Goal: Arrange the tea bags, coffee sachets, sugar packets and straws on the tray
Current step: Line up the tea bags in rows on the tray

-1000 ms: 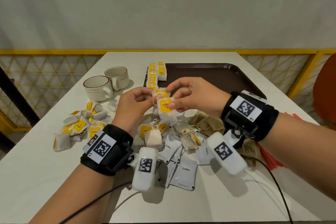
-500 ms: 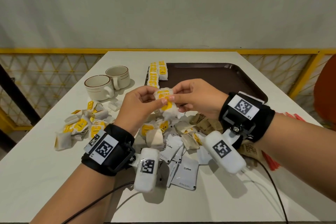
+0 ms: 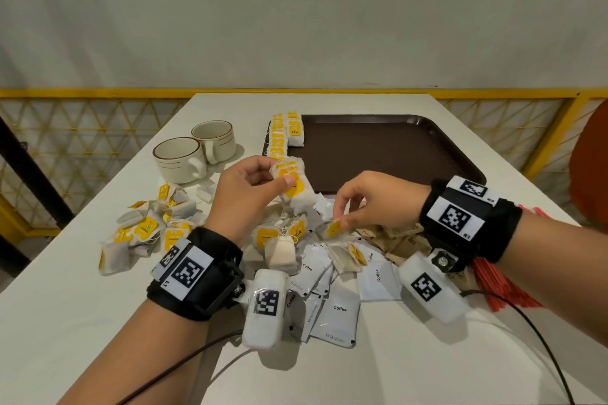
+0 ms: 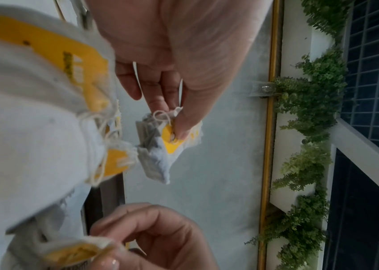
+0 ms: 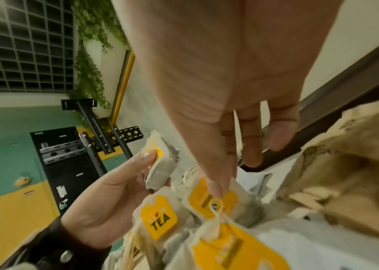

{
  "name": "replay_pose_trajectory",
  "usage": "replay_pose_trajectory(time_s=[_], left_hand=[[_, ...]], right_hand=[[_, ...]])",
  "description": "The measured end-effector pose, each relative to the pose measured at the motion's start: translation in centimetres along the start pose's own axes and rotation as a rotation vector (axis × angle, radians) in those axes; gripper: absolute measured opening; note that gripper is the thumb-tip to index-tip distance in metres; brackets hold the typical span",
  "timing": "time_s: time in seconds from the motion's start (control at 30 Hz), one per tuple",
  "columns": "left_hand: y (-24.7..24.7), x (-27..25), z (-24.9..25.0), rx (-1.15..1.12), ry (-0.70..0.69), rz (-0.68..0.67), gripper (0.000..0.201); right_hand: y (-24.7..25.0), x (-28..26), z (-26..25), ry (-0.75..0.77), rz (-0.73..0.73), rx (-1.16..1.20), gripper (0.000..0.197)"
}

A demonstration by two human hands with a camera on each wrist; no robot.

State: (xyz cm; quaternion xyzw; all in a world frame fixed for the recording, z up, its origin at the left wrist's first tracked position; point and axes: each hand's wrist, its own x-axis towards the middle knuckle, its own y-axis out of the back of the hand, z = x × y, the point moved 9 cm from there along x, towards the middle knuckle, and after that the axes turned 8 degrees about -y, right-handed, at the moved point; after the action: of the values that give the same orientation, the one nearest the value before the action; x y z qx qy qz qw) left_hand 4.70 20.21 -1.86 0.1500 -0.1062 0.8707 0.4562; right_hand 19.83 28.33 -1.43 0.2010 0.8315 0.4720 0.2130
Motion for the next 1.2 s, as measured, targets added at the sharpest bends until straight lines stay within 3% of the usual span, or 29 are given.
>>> replay_pose_trajectory(time_s=[0.1,0.27,0.47,0.6,0.87,1.03,1.2], left_hand=[[0.1,0.0,0.0,-0.002,0.0,0.003,0.019],[0.1,0.1,0.0,-0.01,-0.007,0.001,0.019],[0.1,0.2,0.1,0.004,-0.015,0.003,0.018],[0.7,1.8,0.7,0.036,-0.016,0.027,0.018],[-3.0,12.4,1.4,0.549,0.021,-0.314,0.013],[-5.7,17.9,-1.1,0.938,0.031,-0.498,0.019],[-6.3,20.7,-2.3,1.023,0.042,-0.571,0.019]], right_hand=[[0.3,0.7,0.7,-0.038,0.011,0.119,0.008],[0.3,1.0,1.9,-0.136,0.01,0.524,0.016],[0.3,1.2,1.4,-0.079,-0.028,0.63,0.031],[1.9,1.9,1.4,-0.067,0.034,0.593,0.023],[7.7,8.0,3.9,-0.149,0.273,0.492,0.012],[7.4,12.7,4.7,-0.192,0.222,0.35,0.01],[7.3,16.5,7.1,-0.286,0.251,0.292,0.015]])
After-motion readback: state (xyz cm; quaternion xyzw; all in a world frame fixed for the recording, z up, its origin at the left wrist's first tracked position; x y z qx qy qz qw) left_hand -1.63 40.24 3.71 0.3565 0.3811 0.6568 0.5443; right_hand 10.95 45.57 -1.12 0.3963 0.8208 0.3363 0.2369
